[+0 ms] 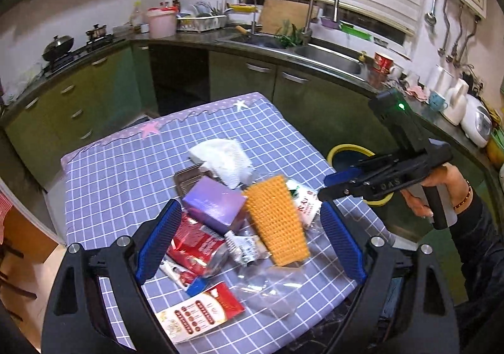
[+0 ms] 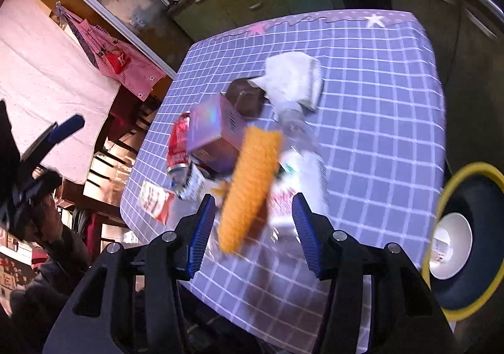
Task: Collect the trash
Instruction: 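Grasp the orange mesh fruit sleeve with the right gripper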
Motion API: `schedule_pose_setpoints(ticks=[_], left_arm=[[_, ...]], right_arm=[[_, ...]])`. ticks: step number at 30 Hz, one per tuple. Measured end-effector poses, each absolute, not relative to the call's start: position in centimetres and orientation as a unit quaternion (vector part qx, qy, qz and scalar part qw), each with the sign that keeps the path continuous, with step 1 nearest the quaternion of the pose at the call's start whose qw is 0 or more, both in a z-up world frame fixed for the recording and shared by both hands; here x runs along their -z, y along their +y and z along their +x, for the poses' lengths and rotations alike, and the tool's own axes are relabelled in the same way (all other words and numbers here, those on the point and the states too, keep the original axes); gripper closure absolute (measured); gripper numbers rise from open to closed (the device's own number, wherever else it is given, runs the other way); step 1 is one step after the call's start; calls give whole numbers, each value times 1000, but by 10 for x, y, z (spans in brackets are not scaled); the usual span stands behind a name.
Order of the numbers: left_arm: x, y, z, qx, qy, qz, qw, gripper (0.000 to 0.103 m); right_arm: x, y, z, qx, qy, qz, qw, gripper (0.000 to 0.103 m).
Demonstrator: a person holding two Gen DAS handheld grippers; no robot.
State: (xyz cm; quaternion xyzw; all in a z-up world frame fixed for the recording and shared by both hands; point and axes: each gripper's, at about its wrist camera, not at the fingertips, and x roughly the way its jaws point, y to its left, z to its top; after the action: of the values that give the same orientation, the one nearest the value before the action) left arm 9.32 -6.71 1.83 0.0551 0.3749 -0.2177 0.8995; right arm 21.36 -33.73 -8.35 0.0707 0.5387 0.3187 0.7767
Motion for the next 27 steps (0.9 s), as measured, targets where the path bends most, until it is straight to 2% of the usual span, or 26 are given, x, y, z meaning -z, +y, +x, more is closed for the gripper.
schedule_pose_setpoints(ticks=[4, 9, 15, 18, 19, 20, 27], left_arm=[[-14, -59, 94, 217, 379, 50, 898, 18], [-12, -54, 94, 219, 381, 50, 897, 18], [-10, -52, 92, 218, 381, 48, 897, 17], [-10, -50, 92, 218, 383, 48, 897, 17], [-10, -50, 93, 218, 383, 48, 896, 17], [-9, -49, 93, 218, 384, 48, 896, 17], [-6, -41, 91, 214, 385, 43, 897, 17]], right_arm=[[91, -312, 235, -306, 554, 55, 772, 52], [99, -298, 251, -295, 564, 44, 770, 57], [108, -291, 260, -279, 567, 35, 775, 58], [112, -286, 263, -276, 569, 31, 774, 76], [114, -285, 264, -275, 569, 30, 775, 87], [115, -284, 265, -274, 568, 30, 776, 91], [84, -288, 248, -291, 525, 31, 799, 92]])
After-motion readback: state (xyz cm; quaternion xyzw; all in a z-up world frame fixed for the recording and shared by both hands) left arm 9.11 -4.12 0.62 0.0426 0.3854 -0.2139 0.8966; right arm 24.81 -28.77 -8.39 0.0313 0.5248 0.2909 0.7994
